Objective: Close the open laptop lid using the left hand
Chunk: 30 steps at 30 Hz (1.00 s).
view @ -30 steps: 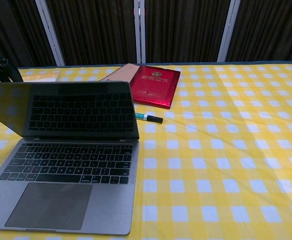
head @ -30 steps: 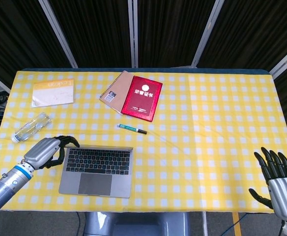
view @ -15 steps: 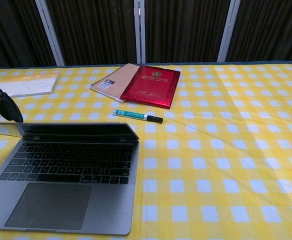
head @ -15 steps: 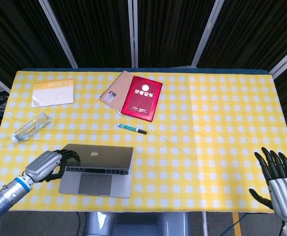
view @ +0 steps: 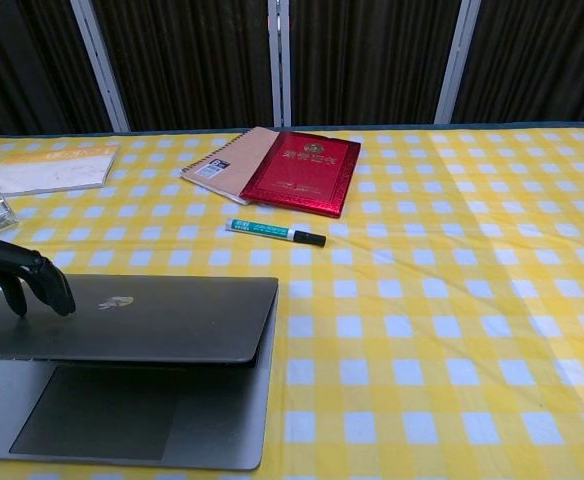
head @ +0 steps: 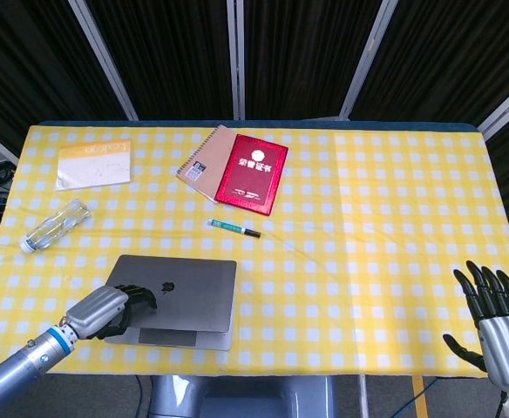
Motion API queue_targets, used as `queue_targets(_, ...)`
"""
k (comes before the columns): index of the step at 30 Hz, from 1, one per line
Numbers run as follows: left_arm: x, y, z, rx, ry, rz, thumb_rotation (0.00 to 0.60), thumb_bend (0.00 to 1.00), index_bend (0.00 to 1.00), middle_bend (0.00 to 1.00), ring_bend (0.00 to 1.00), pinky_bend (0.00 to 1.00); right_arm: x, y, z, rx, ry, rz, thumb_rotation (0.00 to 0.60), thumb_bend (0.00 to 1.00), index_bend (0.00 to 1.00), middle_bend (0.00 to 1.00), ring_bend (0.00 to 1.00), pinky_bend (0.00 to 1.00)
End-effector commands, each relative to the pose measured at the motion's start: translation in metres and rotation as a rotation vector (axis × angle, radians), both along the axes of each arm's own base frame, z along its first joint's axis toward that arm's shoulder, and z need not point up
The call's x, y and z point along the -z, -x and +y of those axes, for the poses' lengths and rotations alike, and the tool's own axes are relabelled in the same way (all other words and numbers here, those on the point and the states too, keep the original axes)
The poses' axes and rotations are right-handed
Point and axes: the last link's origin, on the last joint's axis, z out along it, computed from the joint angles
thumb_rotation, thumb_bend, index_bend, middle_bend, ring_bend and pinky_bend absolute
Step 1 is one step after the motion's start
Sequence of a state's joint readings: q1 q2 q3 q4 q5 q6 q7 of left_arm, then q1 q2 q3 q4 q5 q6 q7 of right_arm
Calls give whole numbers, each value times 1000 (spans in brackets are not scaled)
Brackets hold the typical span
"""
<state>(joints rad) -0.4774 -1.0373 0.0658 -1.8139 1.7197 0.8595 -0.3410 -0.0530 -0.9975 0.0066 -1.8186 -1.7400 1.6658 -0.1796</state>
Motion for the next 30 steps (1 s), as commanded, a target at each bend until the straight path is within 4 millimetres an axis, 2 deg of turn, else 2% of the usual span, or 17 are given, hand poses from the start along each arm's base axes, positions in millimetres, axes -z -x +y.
queue_targets(1,7,1,-1,6,13,14,600,1000,315,235,218,277,0,0,0,0,-1,1,600,0,17,0,0,0)
queue_targets(18,46,9,-13,-25,94,54,600,1000,315,235,218,270,0,0,0,-1,-1,-2,600,0,17,0,0,0)
queue_targets(25,52,13,-13,-53,100,56,600,1000,315,235,218,269,-1,0,0,-2,-3,-5,600,0,17,0,0,0)
queue_targets(30,45,8,-10,-49,63,18,600,1000,315,235,218,268,-2,0,1,-3,1,-8,600,0,17,0,0,0)
